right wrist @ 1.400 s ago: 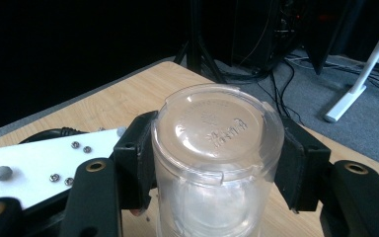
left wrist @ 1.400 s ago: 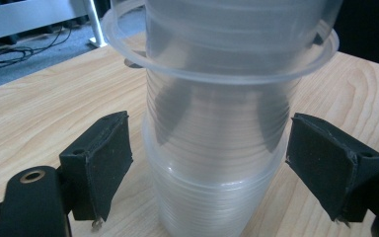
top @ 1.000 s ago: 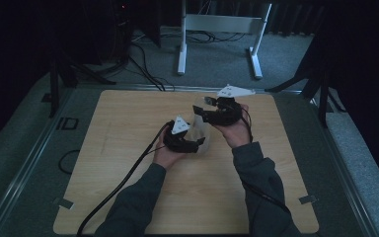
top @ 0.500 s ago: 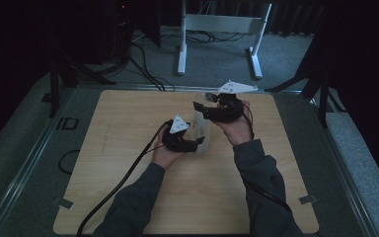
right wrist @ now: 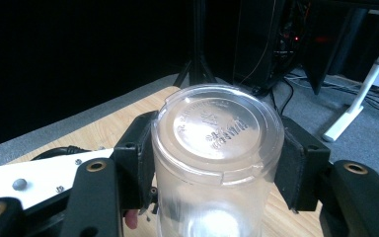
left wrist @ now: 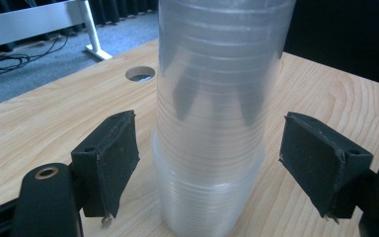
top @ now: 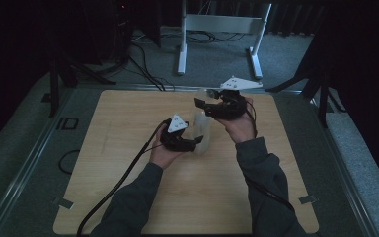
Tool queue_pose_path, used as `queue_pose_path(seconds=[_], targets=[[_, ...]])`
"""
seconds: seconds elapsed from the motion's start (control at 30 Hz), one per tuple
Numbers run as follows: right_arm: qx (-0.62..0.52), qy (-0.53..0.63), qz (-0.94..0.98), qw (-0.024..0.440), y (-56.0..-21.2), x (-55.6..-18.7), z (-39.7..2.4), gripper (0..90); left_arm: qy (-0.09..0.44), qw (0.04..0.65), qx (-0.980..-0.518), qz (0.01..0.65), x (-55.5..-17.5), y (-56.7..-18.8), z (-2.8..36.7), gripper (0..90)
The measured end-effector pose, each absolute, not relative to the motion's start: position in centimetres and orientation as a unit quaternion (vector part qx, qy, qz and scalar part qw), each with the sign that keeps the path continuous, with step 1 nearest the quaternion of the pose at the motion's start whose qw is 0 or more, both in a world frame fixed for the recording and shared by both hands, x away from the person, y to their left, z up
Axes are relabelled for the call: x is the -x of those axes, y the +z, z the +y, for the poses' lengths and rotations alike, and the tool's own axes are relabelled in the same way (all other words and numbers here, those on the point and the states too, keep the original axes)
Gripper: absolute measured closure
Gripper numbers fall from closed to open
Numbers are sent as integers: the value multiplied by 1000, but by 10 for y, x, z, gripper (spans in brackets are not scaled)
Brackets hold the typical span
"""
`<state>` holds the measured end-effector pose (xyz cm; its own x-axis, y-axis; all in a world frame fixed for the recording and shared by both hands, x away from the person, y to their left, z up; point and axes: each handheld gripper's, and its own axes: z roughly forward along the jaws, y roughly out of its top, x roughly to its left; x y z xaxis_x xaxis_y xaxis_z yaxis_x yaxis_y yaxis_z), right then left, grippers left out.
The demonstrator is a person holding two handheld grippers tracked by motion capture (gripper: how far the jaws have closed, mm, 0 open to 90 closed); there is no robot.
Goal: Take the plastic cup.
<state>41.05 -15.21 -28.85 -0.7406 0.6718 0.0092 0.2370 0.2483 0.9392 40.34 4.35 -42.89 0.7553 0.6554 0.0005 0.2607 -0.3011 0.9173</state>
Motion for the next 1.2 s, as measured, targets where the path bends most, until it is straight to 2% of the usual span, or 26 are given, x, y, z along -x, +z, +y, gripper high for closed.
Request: queue_pose_path(seconds=[0.77,1.2], targets=[[-315,540,750,217,-274,-398,-187,412,198,514,-786,280,-393,-415,53,223],[-343,529,743,224,-284,-391,-218,413,203,514,-786,277,-388,-417,55,223]])
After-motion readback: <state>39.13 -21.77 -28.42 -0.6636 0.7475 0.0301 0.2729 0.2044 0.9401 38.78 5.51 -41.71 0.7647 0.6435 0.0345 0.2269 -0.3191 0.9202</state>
